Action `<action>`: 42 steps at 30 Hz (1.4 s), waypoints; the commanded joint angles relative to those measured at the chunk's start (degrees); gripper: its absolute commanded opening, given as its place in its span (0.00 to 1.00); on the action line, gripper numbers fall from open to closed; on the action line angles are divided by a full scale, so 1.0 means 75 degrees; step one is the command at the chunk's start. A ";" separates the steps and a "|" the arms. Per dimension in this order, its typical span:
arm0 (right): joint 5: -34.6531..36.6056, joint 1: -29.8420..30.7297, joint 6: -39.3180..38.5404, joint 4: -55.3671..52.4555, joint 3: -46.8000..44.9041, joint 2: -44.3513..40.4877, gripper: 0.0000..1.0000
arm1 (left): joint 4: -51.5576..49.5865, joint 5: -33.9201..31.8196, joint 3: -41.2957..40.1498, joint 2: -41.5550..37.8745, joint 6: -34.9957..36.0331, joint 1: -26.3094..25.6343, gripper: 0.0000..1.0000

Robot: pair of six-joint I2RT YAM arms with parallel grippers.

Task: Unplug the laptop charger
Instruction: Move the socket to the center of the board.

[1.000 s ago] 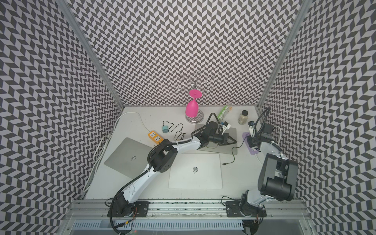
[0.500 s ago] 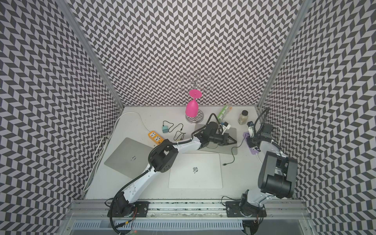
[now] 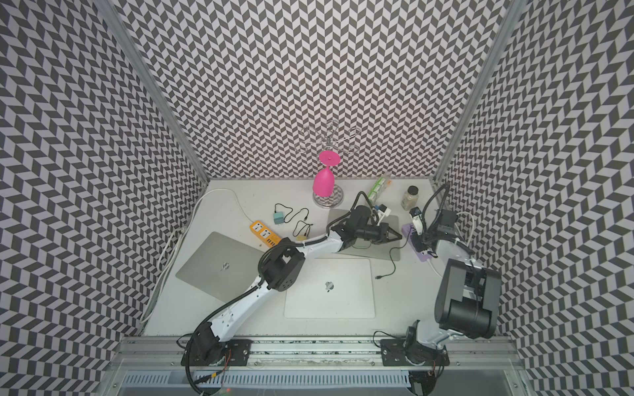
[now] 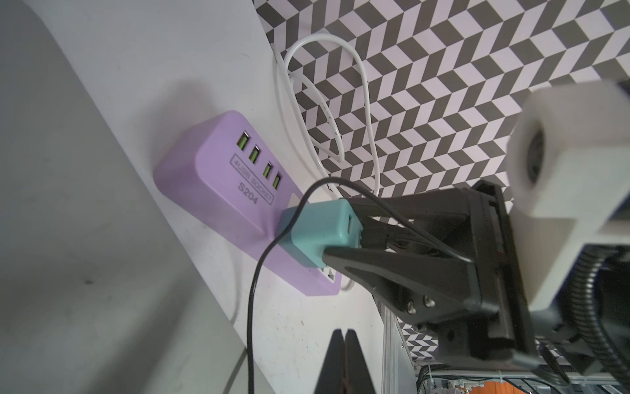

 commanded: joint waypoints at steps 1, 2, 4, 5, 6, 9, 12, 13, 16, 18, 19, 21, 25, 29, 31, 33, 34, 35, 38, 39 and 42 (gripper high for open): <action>-0.0372 0.0033 -0.0082 -0.0390 -0.0224 -0.0124 0.18 | 0.0240 -0.0374 0.0480 0.0160 -0.0360 -0.0024 0.00; -0.0365 0.0033 -0.0091 -0.0386 -0.0241 -0.0145 0.18 | 0.0361 -0.0485 0.0506 0.0206 -0.0481 -0.0012 0.00; -0.0340 0.0033 -0.0100 -0.0398 -0.0276 -0.0180 0.18 | 0.0581 -0.0696 0.0526 0.0280 -0.0673 0.0015 0.00; -0.0317 0.0033 -0.0095 -0.0391 -0.0294 -0.0194 0.18 | 0.0658 -0.0807 0.0532 0.0297 -0.0737 0.0035 0.00; -0.0321 0.0033 -0.0090 -0.0390 -0.0309 -0.0206 0.18 | 0.0718 -0.0923 0.0528 0.0316 -0.0783 0.0046 0.00; -0.0315 0.0033 -0.0102 -0.0372 -0.0347 -0.0227 0.18 | 0.0687 -0.1254 0.0714 0.0391 -0.0858 0.0065 0.00; -0.0315 0.0033 -0.0081 -0.0367 -0.0359 -0.0253 0.17 | 0.0588 -0.1500 0.0864 0.0462 -0.0887 0.0062 0.00; -0.0337 0.0033 -0.0073 -0.0378 -0.0348 -0.0265 0.17 | 0.0517 -0.1620 0.0854 0.0462 -0.0893 0.0043 0.00; -0.0374 0.0044 -0.0048 -0.0414 -0.0364 -0.0317 0.17 | 0.0436 -0.1806 0.0831 0.0548 -0.0946 0.0014 0.00; -0.0414 0.0042 -0.0052 -0.0437 -0.0414 -0.0368 0.17 | 0.0307 -0.1835 0.0868 0.0615 -0.0936 -0.0030 0.00; -0.0432 0.0044 -0.0032 -0.0427 -0.0449 -0.0399 0.17 | 0.0273 -0.1862 0.0872 0.0648 -0.0936 -0.0050 0.00; -0.0496 0.0044 -0.0016 -0.0414 -0.0486 -0.0440 0.16 | 0.0203 -0.1877 0.0897 0.0708 -0.0913 -0.0079 0.00; -0.0561 0.0044 0.0035 -0.0402 -0.0500 -0.0484 0.16 | 0.0293 -0.1799 0.1050 0.0955 -0.1117 -0.0111 0.00; -0.0610 0.0044 0.0027 -0.0399 -0.0500 -0.0500 0.16 | 0.0374 -0.1677 0.1138 0.1117 -0.1208 -0.0125 0.00; -0.0689 0.0056 0.0041 -0.0402 -0.0477 -0.0499 0.15 | 0.0428 -0.1676 0.1139 0.1119 -0.1192 -0.0118 0.00; -0.0635 0.0122 0.0021 -0.0430 -0.0476 -0.0476 0.15 | 0.0481 -0.1700 0.1158 0.1121 -0.1210 -0.0102 0.00; -0.0615 0.0155 0.0001 -0.0448 -0.0487 -0.0476 0.14 | 0.0466 -0.1729 0.1186 0.1134 -0.1200 -0.0102 0.00; -0.0587 0.0183 -0.0020 -0.0477 -0.0499 -0.0476 0.14 | 0.0469 -0.1756 0.1202 0.1136 -0.1209 -0.0103 0.00; -0.0505 0.0213 -0.0067 -0.0540 -0.0523 -0.0561 0.13 | 0.0411 -0.1824 0.1253 0.1216 -0.1282 -0.0106 0.00; -0.0460 0.0227 -0.0078 -0.0571 -0.0529 -0.0601 0.13 | 0.0292 -0.1861 0.1278 0.1246 -0.1298 -0.0101 0.00; -0.0209 0.0246 -0.0133 -0.0622 -0.0504 -0.0731 0.13 | 0.0026 -0.1967 0.1268 0.1294 -0.1284 -0.0092 0.00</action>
